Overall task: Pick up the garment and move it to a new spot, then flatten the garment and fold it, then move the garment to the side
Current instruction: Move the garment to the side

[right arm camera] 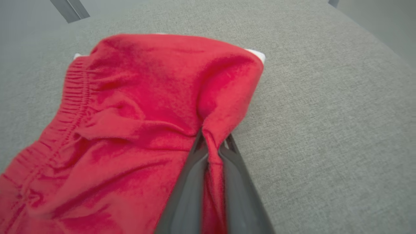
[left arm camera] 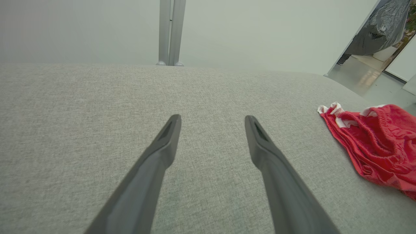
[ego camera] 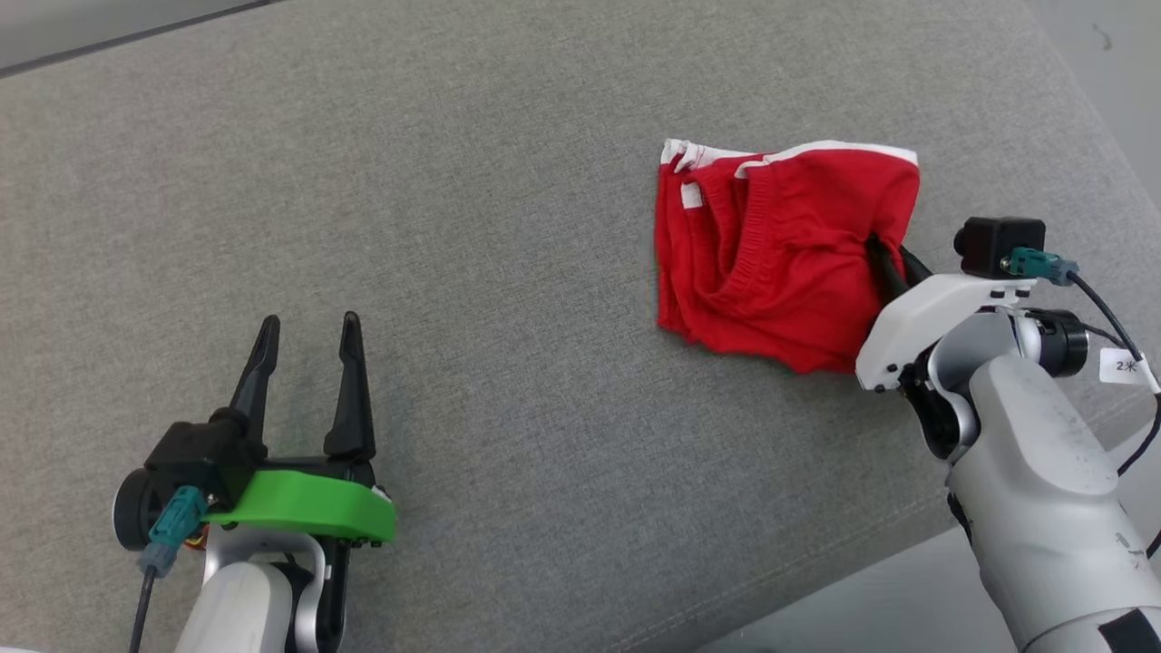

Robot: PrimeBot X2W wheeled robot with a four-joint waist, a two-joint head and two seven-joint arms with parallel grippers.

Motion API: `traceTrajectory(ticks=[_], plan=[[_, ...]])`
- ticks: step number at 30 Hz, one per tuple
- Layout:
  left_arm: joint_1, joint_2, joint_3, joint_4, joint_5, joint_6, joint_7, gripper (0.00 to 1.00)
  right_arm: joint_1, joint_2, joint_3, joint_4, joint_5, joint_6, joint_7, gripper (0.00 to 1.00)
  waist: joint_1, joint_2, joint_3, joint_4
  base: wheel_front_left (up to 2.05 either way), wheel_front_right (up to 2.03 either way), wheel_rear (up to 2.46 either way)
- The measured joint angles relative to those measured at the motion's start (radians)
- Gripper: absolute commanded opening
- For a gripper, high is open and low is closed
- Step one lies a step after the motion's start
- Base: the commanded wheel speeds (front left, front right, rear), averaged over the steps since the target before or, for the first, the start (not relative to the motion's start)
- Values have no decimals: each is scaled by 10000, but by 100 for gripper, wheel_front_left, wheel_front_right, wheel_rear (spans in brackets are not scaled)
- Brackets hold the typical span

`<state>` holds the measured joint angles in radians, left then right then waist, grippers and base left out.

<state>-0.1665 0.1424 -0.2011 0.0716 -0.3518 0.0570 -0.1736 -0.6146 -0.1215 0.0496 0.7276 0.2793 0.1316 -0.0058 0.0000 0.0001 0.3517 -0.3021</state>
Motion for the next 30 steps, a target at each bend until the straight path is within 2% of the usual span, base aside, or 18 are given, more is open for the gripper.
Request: traceTrajectory(ticks=[7, 11, 20, 23, 26, 27, 28, 29, 30], plan=[[-87, 144, 111, -349, 0, 144, 52, 100, -1346, -702, 56, 991, -949, 0, -579, 0, 0, 0, 349, 361, 0, 0, 0], [-150, 265, 247, -556, -6, 228, 52, 100, -2377, -1444, -215, 1662, -1354, 0, -650, 0, 0, 0, 461, 826, 0, 0, 0], [-248, 431, 314, -972, -6, 324, 146, 100, -3943, -3227, -1383, 3005, -2328, 0, -332, 0, 0, 0, 910, 1821, 0, 0, 0], [-258, 472, 293, -1072, -6, 324, 198, 100, -4172, -3712, -1730, 3377, -2612, 0, -234, 0, 0, 0, 1151, 2054, 0, 0, 0], [-291, 500, 282, -1133, -6, 330, 198, 100, -4379, -3904, -2077, 3591, -2976, 0, -290, 0, 0, 0, 1398, 2241, 0, 0, 0], [-294, 506, 272, -1149, -4, 355, 196, 100, -4441, -3939, -2186, 3659, -3124, 0, -345, 9, 0, 0, 1481, 2299, 0, 0, 0], [-297, 510, 265, -1147, -4, 357, 196, 100, -4477, -3940, -2280, 3695, -3244, -2, -382, 49, 1, 0, 1540, 2340, 0, 0, 0], [-305, 508, 245, -1145, -4, 357, 196, 100, -4516, -3929, -2429, 3735, -3394, -2, -441, 100, 0, 0, 1603, 2388, 0, 0, 0], [-315, 508, 226, -1143, -4, 359, 194, 100, -4544, -3906, -2608, 3754, -3540, -2, -543, 100, 0, 0, 1660, 2430, 0, 0, 0]])
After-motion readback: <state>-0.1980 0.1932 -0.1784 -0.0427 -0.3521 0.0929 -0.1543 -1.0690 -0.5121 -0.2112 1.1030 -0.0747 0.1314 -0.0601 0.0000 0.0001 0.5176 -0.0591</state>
